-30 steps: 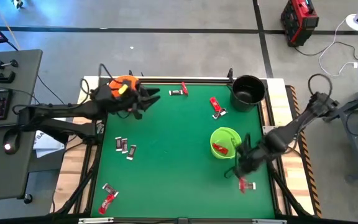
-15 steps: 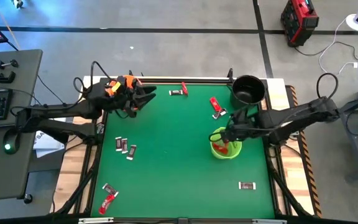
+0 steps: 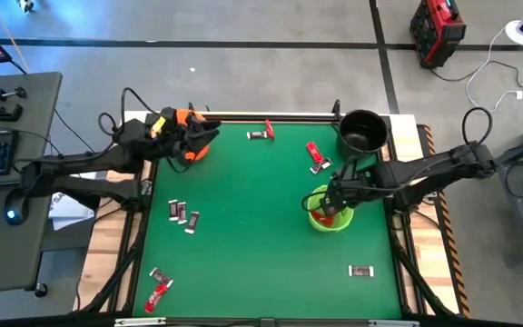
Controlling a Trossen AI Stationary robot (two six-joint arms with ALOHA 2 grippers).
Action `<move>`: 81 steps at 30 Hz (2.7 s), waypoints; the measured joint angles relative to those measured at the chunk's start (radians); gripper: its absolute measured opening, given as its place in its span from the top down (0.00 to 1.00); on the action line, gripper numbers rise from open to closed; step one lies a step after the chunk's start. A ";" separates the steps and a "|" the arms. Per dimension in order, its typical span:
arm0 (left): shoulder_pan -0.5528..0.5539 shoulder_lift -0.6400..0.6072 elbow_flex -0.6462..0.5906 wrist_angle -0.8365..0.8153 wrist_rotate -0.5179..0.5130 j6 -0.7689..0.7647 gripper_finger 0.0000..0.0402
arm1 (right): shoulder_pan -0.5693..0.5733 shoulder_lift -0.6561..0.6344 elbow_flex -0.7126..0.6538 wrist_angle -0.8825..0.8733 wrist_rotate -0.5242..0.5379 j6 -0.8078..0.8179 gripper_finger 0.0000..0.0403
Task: Sort candy by brand, put in halloween buckets
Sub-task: Put the red chocolate bar into the green bucket
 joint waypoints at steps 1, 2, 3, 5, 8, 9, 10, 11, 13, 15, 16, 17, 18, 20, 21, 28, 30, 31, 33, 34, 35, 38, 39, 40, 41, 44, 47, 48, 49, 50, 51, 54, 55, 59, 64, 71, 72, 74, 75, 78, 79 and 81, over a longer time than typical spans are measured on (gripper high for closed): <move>0.005 -0.006 0.000 -0.001 0.002 0.003 0.51 | 0.000 0.000 0.000 0.019 -0.017 -0.006 0.67; 0.011 -0.011 0.000 -0.002 0.010 0.007 0.51 | -0.001 0.000 0.000 0.043 -0.037 -0.006 0.63; 0.017 -0.016 0.000 -0.001 0.021 0.008 0.51 | -0.006 0.000 0.000 0.071 -0.052 -0.002 0.60; 0.030 -0.027 0.000 -0.004 0.056 0.006 0.51 | -0.017 0.000 0.000 0.149 -0.072 0.021 0.55; 0.043 -0.044 0.000 -0.028 0.116 -0.002 0.51 | -0.050 0.000 0.000 0.331 -0.056 0.035 0.52; 0.047 -0.049 0.000 -0.044 0.132 -0.006 0.51 | -0.065 0.000 0.000 0.411 -0.038 0.034 0.51; 0.048 -0.053 0.000 -0.061 0.149 -0.009 0.51 | -0.085 0.000 0.000 0.498 -0.020 0.018 0.51; 0.048 -0.057 0.000 -0.077 0.165 -0.009 0.51 | -0.106 0.000 0.000 0.587 -0.006 -0.009 0.51; 0.048 -0.061 0.000 -0.105 0.178 -0.009 0.51 | -0.153 0.003 0.000 0.747 0.013 -0.088 0.51; 0.048 -0.061 0.000 -0.124 0.179 -0.018 0.51 | -0.212 0.017 0.024 0.796 0.008 -0.170 0.51; 0.048 -0.060 0.000 -0.131 0.178 -0.022 0.51 | -0.245 0.034 0.050 0.765 -0.006 -0.218 0.51; 0.048 -0.057 0.000 -0.135 0.176 -0.024 0.51 | -0.281 0.056 0.085 0.708 -0.030 -0.276 0.51; 0.048 -0.053 0.000 -0.137 0.175 -0.024 0.51 | -0.318 0.084 0.125 0.638 -0.054 -0.338 0.51; 0.048 -0.043 0.000 -0.136 0.161 -0.024 0.51 | -0.393 0.160 0.221 0.471 -0.092 -0.470 0.51; 0.048 -0.037 0.000 -0.136 0.146 -0.024 0.51 | -0.430 0.203 0.275 0.382 -0.093 -0.538 0.51; 0.064 0.015 0.000 -0.137 -0.093 -0.010 0.51 | -0.649 0.491 0.570 0.098 -0.024 -0.998 0.51; 0.080 0.023 0.000 -0.137 -0.153 -0.048 0.51 | -0.689 0.548 0.615 0.078 -0.077 -1.080 0.51; 0.086 0.025 0.000 -0.137 -0.175 -0.068 0.51 | -0.706 0.573 0.627 0.070 -0.116 -1.122 0.51; 0.094 0.025 0.000 -0.137 -0.207 -0.103 0.51 | -0.738 0.622 0.641 0.039 -0.152 -1.152 0.51; 0.095 0.025 0.000 -0.135 -0.222 -0.117 0.51 | -0.751 0.644 0.642 0.017 -0.155 -1.148 0.51; 0.095 0.025 0.000 -0.134 -0.232 -0.125 0.51 | -0.763 0.664 0.641 -0.003 -0.156 -1.137 0.51; 0.095 0.025 0.000 -0.132 -0.268 -0.126 0.51 | -0.793 0.719 0.619 -0.055 -0.151 -1.106 0.51; 0.095 0.025 0.000 -0.130 -0.280 -0.115 0.51 | -0.801 0.735 0.611 -0.058 -0.139 -1.086 0.51; 0.095 0.025 0.000 -0.130 -0.290 -0.100 0.51 | -0.809 0.752 0.606 -0.057 -0.126 -1.070 0.51; 0.095 0.025 0.000 -0.130 -0.301 -0.089 0.51 | -0.816 0.768 0.605 -0.059 -0.114 -1.062 0.51; 0.098 0.025 0.000 -0.125 -0.320 -0.047 0.51 | -0.832 0.806 0.605 -0.052 -0.070 -1.064 0.51; 0.113 0.025 0.000 -0.121 -0.318 -0.020 0.51 | -0.845 0.835 0.605 -0.049 -0.038 -1.075 0.51; 0.119 0.025 0.000 -0.123 -0.310 -0.019 0.51 | -0.849 0.845 0.605 -0.054 -0.041 -1.085 0.51; 0.125 0.025 0.000 -0.124 -0.299 -0.019 0.51 | -0.851 0.855 0.605 -0.063 -0.041 -1.094 0.51; 0.130 0.025 0.000 -0.126 -0.286 -0.022 0.51 | -0.854 0.863 0.605 -0.075 -0.041 -1.096 0.51; 0.135 0.025 0.000 -0.126 -0.270 -0.024 0.51 | -0.857 0.871 0.605 -0.082 -0.041 -1.096 0.51; 0.141 0.025 0.000 -0.127 -0.242 -0.024 0.51 | -0.864 0.894 0.605 -0.076 -0.041 -1.073 0.51; 0.141 0.025 0.000 -0.129 -0.234 -0.023 0.51 | -0.865 0.901 0.605 -0.073 -0.045 -1.064 0.51; 0.141 0.025 0.000 -0.137 -0.205 -0.016 0.51 | -0.867 0.929 0.605 -0.070 -0.089 -1.050 0.51; 0.141 0.025 0.000 -0.137 -0.194 -0.009 0.51 | -0.866 0.960 0.607 -0.073 -0.090 -1.050 0.52; 0.141 0.025 0.000 -0.137 -0.181 -0.005 0.51 | -0.853 0.969 0.646 -0.100 -0.085 -1.091 0.77; 0.141 0.025 0.000 -0.137 -0.177 0.000 0.51 | -0.849 0.969 0.661 -0.110 -0.082 -1.103 0.82; 0.141 0.025 0.000 -0.137 -0.173 0.002 0.51 | -0.843 0.969 0.711 -0.115 -0.077 -1.128 0.93; 0.141 0.025 0.000 -0.136 -0.172 0.002 0.51 | -0.838 0.969 0.739 -0.126 -0.070 -1.142 0.96; 0.141 0.025 0.000 -0.137 -0.173 0.005 0.51 | -0.820 0.948 0.842 -0.187 -0.067 -1.185 0.98; 0.141 0.025 0.000 -0.137 -0.171 0.010 0.51 | -0.813 0.935 0.877 -0.213 -0.075 -1.193 0.97; 0.141 0.025 0.000 -0.139 -0.160 0.024 0.51 | -0.795 0.902 0.932 -0.247 -0.097 -1.215 0.99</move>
